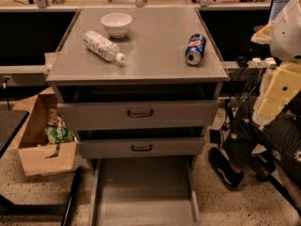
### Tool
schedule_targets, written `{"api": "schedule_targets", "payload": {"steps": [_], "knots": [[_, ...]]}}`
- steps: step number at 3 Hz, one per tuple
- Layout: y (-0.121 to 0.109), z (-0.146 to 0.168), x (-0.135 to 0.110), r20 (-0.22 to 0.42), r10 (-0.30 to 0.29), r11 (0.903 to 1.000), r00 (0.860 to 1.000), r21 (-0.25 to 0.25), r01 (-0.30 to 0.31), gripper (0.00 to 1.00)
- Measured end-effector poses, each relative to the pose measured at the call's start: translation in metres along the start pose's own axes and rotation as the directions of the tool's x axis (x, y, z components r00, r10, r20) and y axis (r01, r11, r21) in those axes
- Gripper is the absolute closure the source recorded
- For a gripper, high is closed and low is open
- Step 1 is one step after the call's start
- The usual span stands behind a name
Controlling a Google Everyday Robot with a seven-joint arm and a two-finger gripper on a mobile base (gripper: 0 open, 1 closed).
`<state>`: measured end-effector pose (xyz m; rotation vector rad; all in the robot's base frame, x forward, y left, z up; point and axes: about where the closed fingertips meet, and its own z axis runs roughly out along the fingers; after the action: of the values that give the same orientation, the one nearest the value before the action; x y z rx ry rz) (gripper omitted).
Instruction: Place pepsi can into bottom drawer
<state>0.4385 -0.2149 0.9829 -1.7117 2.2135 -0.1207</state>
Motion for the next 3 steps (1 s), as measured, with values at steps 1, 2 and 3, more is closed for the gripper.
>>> {"api": "schedule_targets", "payload": {"steps": [1, 2, 3], "knots": [[0.000, 0.000, 0.000, 0.000, 0.000, 1.0000, 1.000, 0.000, 0.000, 0.00], [-0.020, 0.005, -0.007, 0.021, 0.047, 0.9982, 0.999, 0.037, -0.047, 0.00], [-0.054, 0.022, -0.022, 0.087, 0.123, 0.9900, 0.989, 0.059, -0.128, 0.00]]}}
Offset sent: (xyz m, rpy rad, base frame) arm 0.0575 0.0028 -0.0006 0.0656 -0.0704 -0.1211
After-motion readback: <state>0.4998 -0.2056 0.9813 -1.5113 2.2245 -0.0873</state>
